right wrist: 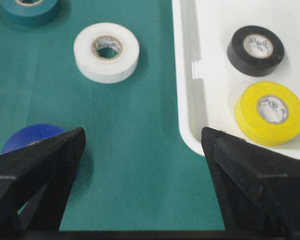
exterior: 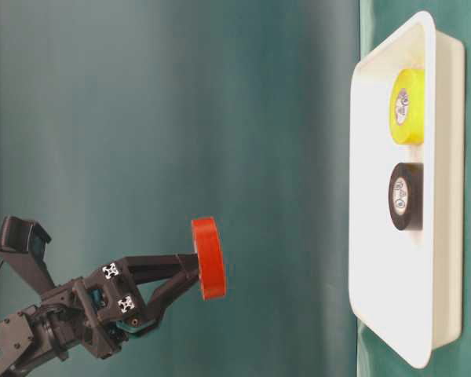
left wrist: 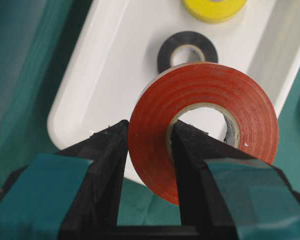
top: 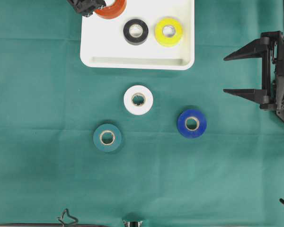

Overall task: Pick up the tape from a random location and place it into the white case.
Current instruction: 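Lift the orange roll and carry it to the white tray, then lower the orange roll into the tray and open the left gripper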

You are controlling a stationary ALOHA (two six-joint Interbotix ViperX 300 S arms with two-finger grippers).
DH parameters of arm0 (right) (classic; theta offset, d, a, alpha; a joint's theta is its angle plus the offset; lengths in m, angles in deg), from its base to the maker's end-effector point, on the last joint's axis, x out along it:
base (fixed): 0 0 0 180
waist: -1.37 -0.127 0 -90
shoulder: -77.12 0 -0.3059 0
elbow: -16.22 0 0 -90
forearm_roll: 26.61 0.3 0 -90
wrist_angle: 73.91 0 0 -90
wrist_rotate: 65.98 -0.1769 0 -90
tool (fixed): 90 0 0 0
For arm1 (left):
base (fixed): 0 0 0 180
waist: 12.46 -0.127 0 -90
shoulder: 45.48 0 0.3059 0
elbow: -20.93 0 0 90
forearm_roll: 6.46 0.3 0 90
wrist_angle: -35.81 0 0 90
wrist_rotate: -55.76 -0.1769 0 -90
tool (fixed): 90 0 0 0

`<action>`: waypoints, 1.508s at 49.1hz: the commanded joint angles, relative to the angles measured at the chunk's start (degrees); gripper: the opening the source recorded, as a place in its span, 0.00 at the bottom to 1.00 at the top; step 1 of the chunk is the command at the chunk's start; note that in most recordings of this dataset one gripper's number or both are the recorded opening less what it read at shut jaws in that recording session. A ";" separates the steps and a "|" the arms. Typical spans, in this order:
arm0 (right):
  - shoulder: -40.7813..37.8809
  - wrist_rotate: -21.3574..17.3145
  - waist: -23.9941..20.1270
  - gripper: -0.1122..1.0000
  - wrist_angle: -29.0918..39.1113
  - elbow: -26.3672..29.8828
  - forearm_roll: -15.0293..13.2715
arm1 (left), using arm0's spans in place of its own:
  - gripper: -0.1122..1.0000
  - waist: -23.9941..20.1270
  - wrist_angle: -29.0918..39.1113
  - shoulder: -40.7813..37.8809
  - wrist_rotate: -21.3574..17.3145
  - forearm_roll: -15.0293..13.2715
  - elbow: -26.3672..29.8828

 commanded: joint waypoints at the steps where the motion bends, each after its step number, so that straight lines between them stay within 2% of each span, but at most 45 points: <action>1: -0.26 0.09 0.09 0.91 -0.09 1.41 -0.09 | 0.30 -0.09 -0.35 1.85 0.09 -0.09 0.88; 30: -0.26 0.26 0.09 0.91 -0.09 1.49 -0.09 | 0.30 -0.09 -0.09 1.76 0.18 -0.18 0.88; 40: -0.26 0.26 0.09 0.91 -0.09 1.41 -0.26 | 0.30 -0.18 -1.32 1.41 0.35 -0.44 -0.97; 55: -0.35 0.26 0.09 0.91 -0.09 1.41 -0.97 | 0.30 -0.18 -10.90 -2.20 1.05 -0.44 -10.37; 62: -0.35 0.26 0.09 0.91 -0.18 1.32 -0.97 | 0.30 -0.79 -17.14 -6.42 1.05 -0.44 -14.77; 74: -0.35 0.26 0.09 0.91 -0.09 1.32 -0.97 | 0.30 -2.02 -21.36 -11.16 0.97 -0.44 -15.91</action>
